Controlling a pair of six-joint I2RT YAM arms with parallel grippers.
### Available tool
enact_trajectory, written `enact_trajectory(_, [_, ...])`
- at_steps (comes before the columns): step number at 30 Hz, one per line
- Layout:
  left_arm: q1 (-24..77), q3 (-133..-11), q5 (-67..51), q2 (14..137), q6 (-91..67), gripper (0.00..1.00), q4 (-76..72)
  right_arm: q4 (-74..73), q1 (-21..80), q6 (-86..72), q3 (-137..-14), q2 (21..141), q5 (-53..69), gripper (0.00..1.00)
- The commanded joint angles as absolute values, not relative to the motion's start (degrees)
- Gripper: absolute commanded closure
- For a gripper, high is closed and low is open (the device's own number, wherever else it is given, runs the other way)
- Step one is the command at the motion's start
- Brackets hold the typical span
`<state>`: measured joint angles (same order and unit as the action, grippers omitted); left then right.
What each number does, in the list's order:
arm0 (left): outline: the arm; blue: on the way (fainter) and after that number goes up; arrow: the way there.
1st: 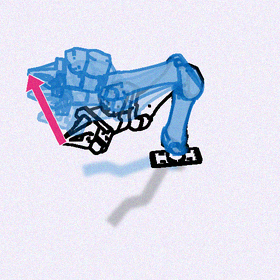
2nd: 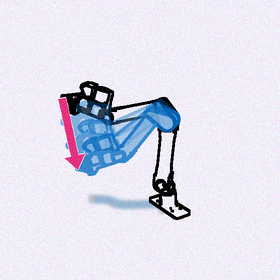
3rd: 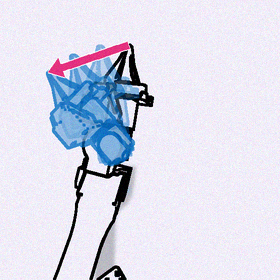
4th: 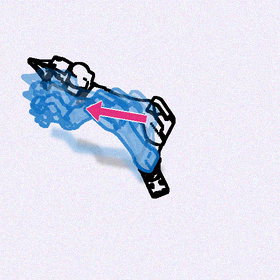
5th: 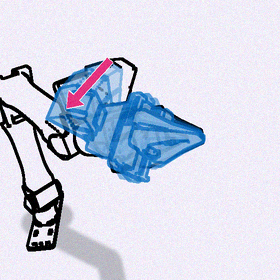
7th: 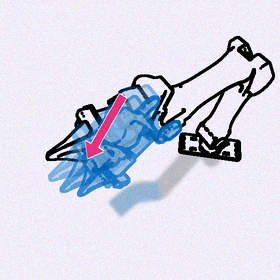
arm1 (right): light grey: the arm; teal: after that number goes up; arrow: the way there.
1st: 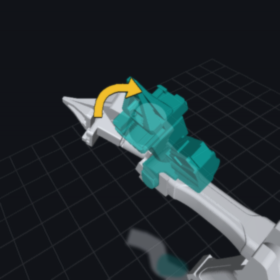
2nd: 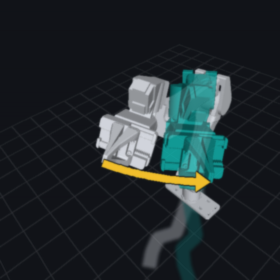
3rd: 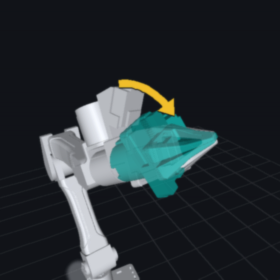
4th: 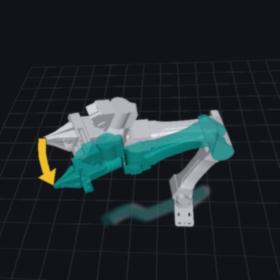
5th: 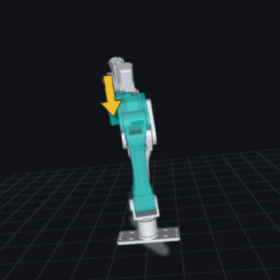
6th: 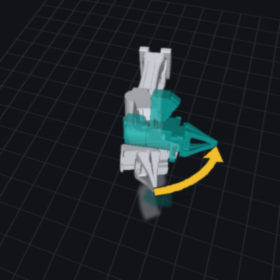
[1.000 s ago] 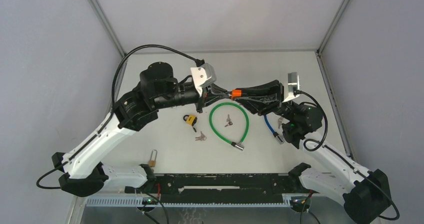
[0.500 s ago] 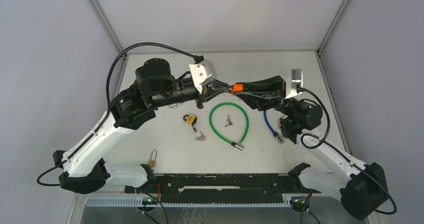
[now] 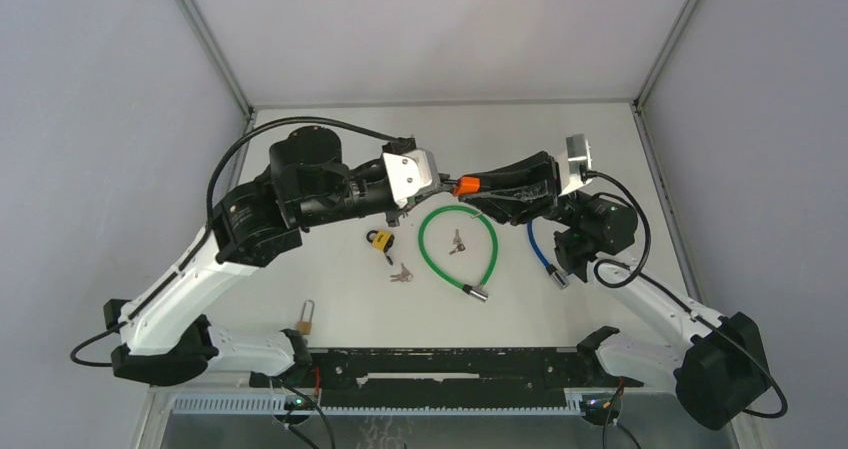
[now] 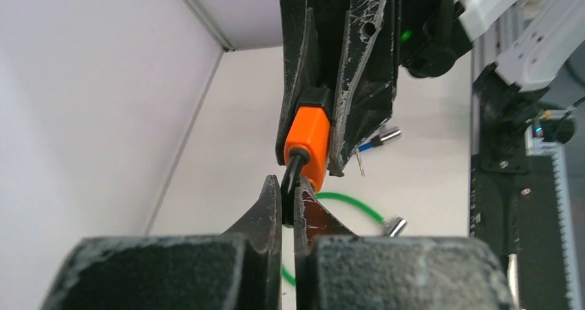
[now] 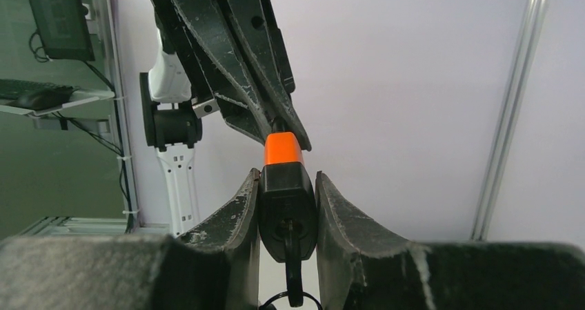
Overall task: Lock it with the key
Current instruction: Lock the lock.
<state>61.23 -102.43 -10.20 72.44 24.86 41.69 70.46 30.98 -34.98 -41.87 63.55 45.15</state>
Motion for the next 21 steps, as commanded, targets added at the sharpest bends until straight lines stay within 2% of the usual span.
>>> enact_trajectory(1, [66.3, -96.2, -25.8, 73.2, 14.9, 1.00, 31.9, 69.2, 31.0, -40.5, -45.2, 66.3, 38.7, 1.00])
enact_trajectory(7, [66.3, -93.7, -30.2, 74.4, 6.7, 1.00, 21.5, 67.5, 31.0, -40.8, -46.4, 67.4, 38.6, 1.00])
enact_trajectory(13, [66.4, -99.0, -28.0, 76.0, 13.5, 1.00, 26.2, 61.4, 31.0, -35.4, -42.4, 67.7, 36.1, 1.00])
enact_trajectory(16, [67.3, -95.5, -27.7, 75.7, 12.3, 1.00, 24.7, 62.0, 31.5, -34.8, -43.3, 68.6, 35.6, 1.00])
enact_trajectory(21, [68.4, -87.7, -29.6, 74.0, 5.5, 1.00, 13.9, 61.3, 32.0, -34.7, -44.0, 68.7, 35.6, 1.00])
